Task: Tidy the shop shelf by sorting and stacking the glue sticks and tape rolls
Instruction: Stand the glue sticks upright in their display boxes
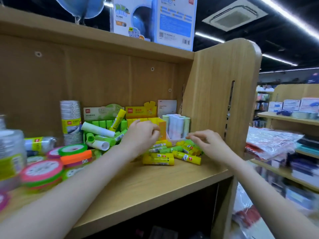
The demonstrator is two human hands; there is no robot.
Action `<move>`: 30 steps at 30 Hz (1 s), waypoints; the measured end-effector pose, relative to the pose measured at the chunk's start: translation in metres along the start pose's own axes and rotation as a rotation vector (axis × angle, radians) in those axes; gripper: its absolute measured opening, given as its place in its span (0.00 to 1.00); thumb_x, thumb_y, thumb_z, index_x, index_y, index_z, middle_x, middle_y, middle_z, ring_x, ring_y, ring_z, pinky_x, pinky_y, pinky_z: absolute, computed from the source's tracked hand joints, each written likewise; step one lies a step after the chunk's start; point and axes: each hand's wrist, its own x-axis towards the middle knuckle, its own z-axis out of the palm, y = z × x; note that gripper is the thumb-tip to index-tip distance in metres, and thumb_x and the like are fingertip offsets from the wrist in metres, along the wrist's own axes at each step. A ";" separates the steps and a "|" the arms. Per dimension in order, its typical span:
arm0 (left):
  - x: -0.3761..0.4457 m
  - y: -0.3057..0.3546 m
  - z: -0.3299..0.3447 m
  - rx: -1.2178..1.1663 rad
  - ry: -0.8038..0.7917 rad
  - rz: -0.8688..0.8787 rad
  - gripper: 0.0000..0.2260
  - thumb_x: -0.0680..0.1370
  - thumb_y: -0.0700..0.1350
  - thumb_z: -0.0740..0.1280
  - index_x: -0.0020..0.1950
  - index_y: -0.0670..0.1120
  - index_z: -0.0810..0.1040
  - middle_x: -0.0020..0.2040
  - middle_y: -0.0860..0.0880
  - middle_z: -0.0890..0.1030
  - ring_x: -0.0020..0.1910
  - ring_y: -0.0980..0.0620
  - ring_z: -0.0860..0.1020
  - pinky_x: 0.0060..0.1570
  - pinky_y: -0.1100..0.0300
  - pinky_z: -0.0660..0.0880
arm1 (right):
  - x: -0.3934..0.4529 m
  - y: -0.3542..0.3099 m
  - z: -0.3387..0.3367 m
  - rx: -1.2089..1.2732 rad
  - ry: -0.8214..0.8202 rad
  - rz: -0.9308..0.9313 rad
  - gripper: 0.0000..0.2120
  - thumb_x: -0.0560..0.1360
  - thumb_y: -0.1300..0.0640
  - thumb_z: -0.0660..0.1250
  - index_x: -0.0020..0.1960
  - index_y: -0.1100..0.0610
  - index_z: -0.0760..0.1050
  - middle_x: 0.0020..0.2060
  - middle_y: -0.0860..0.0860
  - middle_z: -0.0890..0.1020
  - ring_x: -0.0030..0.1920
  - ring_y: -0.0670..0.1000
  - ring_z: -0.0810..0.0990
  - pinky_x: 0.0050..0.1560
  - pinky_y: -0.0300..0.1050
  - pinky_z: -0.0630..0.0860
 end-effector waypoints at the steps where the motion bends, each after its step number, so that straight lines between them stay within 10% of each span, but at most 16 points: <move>1: -0.013 -0.002 -0.005 0.041 -0.033 0.029 0.23 0.74 0.51 0.49 0.59 0.49 0.79 0.60 0.49 0.79 0.62 0.50 0.73 0.68 0.56 0.57 | -0.005 -0.006 0.001 0.012 0.010 0.005 0.12 0.78 0.57 0.61 0.55 0.59 0.81 0.52 0.53 0.83 0.55 0.52 0.79 0.57 0.46 0.72; 8: -0.089 -0.061 -0.047 0.274 -0.003 0.037 0.36 0.65 0.57 0.39 0.61 0.51 0.78 0.60 0.51 0.78 0.61 0.48 0.74 0.65 0.53 0.61 | 0.014 -0.089 0.030 0.122 -0.048 -0.111 0.10 0.77 0.57 0.63 0.55 0.56 0.80 0.50 0.49 0.82 0.52 0.47 0.78 0.53 0.40 0.71; 19: -0.100 -0.101 -0.057 0.274 -0.177 -0.182 0.20 0.78 0.52 0.59 0.70 0.52 0.65 0.63 0.49 0.70 0.62 0.46 0.70 0.55 0.53 0.70 | 0.122 -0.192 0.125 -0.199 -0.276 -0.287 0.17 0.74 0.62 0.64 0.63 0.59 0.72 0.56 0.56 0.80 0.57 0.56 0.76 0.52 0.43 0.69; 30: -0.092 -0.093 -0.055 0.382 -0.079 -0.063 0.16 0.78 0.49 0.60 0.66 0.50 0.69 0.63 0.50 0.71 0.62 0.46 0.68 0.55 0.54 0.68 | 0.057 -0.142 0.072 0.163 0.177 -0.185 0.13 0.78 0.60 0.60 0.62 0.60 0.70 0.48 0.51 0.74 0.48 0.50 0.73 0.46 0.41 0.65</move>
